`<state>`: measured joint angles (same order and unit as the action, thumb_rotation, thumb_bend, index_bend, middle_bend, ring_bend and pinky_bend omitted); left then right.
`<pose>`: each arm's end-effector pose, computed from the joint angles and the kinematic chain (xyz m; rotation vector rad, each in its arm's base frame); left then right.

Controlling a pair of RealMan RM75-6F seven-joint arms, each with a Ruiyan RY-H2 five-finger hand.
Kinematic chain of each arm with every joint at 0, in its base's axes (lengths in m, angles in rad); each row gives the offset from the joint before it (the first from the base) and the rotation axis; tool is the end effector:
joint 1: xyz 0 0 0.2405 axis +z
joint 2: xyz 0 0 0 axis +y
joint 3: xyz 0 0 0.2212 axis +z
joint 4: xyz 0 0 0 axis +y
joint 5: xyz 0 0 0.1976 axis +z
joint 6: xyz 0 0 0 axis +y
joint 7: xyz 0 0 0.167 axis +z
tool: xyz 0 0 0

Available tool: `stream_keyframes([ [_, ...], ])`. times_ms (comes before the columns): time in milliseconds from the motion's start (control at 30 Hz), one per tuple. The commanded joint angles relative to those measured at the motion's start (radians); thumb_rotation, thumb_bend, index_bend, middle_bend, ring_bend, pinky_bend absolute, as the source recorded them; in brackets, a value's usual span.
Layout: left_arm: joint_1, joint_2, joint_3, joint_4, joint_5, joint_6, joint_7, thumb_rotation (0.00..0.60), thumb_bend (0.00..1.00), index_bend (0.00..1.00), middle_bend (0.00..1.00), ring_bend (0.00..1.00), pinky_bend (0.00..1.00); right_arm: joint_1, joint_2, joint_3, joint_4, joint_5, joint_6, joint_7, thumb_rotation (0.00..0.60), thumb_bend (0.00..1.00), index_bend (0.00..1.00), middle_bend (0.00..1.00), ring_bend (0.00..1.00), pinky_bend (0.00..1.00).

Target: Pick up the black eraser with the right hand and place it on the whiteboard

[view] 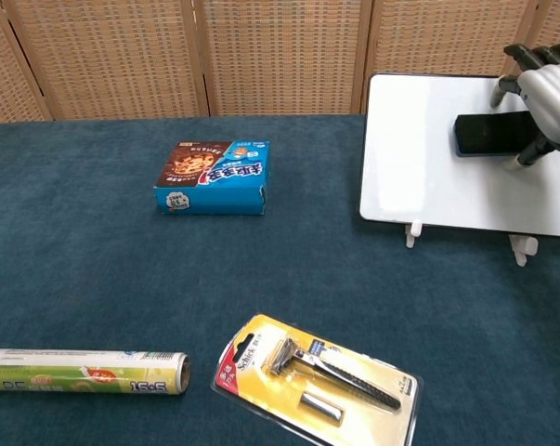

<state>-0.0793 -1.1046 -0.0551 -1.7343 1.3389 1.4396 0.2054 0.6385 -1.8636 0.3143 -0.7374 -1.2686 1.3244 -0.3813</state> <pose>-0.2805 0.1960 0.1500 -1.3253 -0.9441 -0.7210 -0.2036 -0.3822 0.0487 1.3311 -0.4461 0.7999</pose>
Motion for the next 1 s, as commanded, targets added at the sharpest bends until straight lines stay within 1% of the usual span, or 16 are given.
stream_keyframes([
  [33, 0.000, 0.000, 0.000, -0.001, 0.002, 0.001, 0.001, 0.600, 0.31, 0.00, 0.00, 0.00, 0.00, -0.006, 0.007, 0.000, -0.014, 0.002, 0.004, -0.001, 0.600, 0.07, 0.23, 0.00, 0.00, 0.00],
  [200, 0.001, -0.001, 0.001, 0.000, 0.002, 0.001, 0.002, 0.600, 0.31, 0.00, 0.00, 0.00, 0.00, -0.022, 0.026, -0.006, -0.057, -0.011, 0.036, 0.004, 0.600, 0.07, 0.20, 0.00, 0.00, 0.00],
  [367, 0.001, 0.000, 0.001, -0.001, 0.004, 0.003, -0.001, 0.600, 0.31, 0.00, 0.00, 0.00, 0.00, -0.056, 0.057, -0.017, -0.133, -0.032, 0.094, 0.013, 0.600, 0.06, 0.18, 0.00, 0.00, 0.00],
  [500, 0.002, 0.000, 0.001, -0.001, 0.006, 0.005, -0.001, 0.600, 0.31, 0.00, 0.00, 0.00, 0.00, -0.095, 0.094, -0.030, -0.228, -0.051, 0.147, 0.023, 0.600, 0.05, 0.16, 0.00, 0.00, 0.00],
  [567, 0.002, 0.000, 0.001, 0.000, 0.006, 0.004, -0.002, 0.600, 0.31, 0.00, 0.00, 0.00, 0.00, -0.125, 0.126, -0.046, -0.300, -0.072, 0.184, 0.029, 0.600, 0.05, 0.15, 0.00, 0.00, 0.00],
  [667, 0.002, 0.000, 0.001, 0.000, 0.007, 0.005, -0.003, 0.600, 0.31, 0.00, 0.00, 0.00, 0.00, -0.157, 0.162, -0.065, -0.377, -0.096, 0.223, 0.045, 0.600, 0.05, 0.15, 0.00, 0.00, 0.00],
  [733, 0.002, 0.000, 0.001, 0.000, 0.008, 0.006, -0.004, 0.600, 0.31, 0.00, 0.00, 0.00, 0.00, -0.184, 0.196, -0.083, -0.439, -0.113, 0.243, 0.061, 0.600, 0.05, 0.15, 0.00, 0.00, 0.00],
  [767, 0.003, 0.000, 0.001, 0.000, 0.008, 0.007, -0.004, 0.600, 0.31, 0.00, 0.00, 0.00, 0.00, -0.206, 0.231, -0.104, -0.492, -0.127, 0.251, 0.080, 0.600, 0.05, 0.14, 0.00, 0.00, 0.00],
  [833, 0.003, 0.000, 0.001, 0.001, 0.009, 0.008, -0.004, 0.600, 0.31, 0.00, 0.00, 0.00, 0.00, -0.234, 0.282, -0.130, -0.562, -0.139, 0.251, 0.102, 0.600, 0.05, 0.13, 0.00, 0.00, 0.00],
  [900, 0.004, 0.000, 0.001, 0.002, 0.008, 0.009, -0.005, 0.600, 0.31, 0.00, 0.00, 0.00, 0.00, -0.271, 0.357, -0.162, -0.648, -0.148, 0.246, 0.129, 0.600, 0.05, 0.13, 0.00, 0.00, 0.00],
  [1000, 0.004, 0.000, 0.001, 0.004, 0.008, 0.008, -0.006, 0.600, 0.31, 0.00, 0.00, 0.00, 0.00, -0.318, 0.442, -0.201, -0.715, -0.169, 0.256, 0.156, 0.600, 0.05, 0.13, 0.00, 0.00, 0.00],
])
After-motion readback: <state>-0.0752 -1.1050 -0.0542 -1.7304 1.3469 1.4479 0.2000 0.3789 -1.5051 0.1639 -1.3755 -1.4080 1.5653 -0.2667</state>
